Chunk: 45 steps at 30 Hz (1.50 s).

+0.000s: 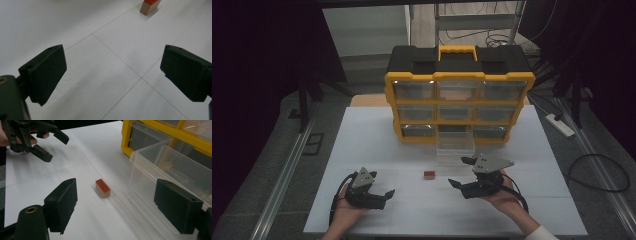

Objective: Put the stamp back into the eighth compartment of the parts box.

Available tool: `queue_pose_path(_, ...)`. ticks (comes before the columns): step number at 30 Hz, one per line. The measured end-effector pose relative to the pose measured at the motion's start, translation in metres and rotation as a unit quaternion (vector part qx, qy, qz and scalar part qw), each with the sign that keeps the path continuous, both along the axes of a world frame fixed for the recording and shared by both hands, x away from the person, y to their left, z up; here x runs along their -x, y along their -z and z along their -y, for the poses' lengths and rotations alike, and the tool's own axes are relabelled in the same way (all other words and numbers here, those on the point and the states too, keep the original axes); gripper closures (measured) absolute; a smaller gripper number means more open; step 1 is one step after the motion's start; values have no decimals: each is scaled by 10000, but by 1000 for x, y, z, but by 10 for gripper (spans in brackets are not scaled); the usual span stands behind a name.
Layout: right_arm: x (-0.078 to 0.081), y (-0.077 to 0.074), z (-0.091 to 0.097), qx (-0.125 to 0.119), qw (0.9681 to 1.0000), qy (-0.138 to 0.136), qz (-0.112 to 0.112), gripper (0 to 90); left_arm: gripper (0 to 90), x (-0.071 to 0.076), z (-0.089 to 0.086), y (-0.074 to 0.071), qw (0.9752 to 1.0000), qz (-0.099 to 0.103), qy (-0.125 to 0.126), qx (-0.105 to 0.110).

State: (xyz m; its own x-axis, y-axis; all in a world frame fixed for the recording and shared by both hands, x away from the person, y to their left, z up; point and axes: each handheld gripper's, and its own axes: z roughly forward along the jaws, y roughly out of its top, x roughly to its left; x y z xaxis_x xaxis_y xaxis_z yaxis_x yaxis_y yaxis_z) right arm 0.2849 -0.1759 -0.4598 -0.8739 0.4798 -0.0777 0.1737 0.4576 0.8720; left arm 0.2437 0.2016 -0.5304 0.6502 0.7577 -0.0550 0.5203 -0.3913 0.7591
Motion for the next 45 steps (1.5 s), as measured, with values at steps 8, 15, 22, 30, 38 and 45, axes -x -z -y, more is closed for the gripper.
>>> queue_pose_path(8, -3, 2, -14, 84, 9999, -146, -18, 199, 69, 0, 0, 0, 10000, -1, 14, -5)
queue_pose_path(15, -6, 8, -30, 166, 9994, -295, -92, 199, 69, 0, 0, 0, 10000, -3, 19, -2)
queue_pose_path(22, -9, 12, -45, 265, 9986, -426, -165, 199, 69, 0, 0, 0, 10000, -7, 30, 3)
queue_pose_path(30, -14, 17, -58, 339, 9978, -529, -223, 199, 69, 0, 0, 0, 10000, -10, 35, 4)
queue_pose_path(38, -22, 27, -71, 502, 9963, -596, -360, 201, 69, 0, 1, 0, 10000, -11, 61, -12)
queue_pose_path(45, -28, 35, -77, 632, 9953, -563, -479, 207, 70, 0, 1, 0, 10000, -7, 80, -29)
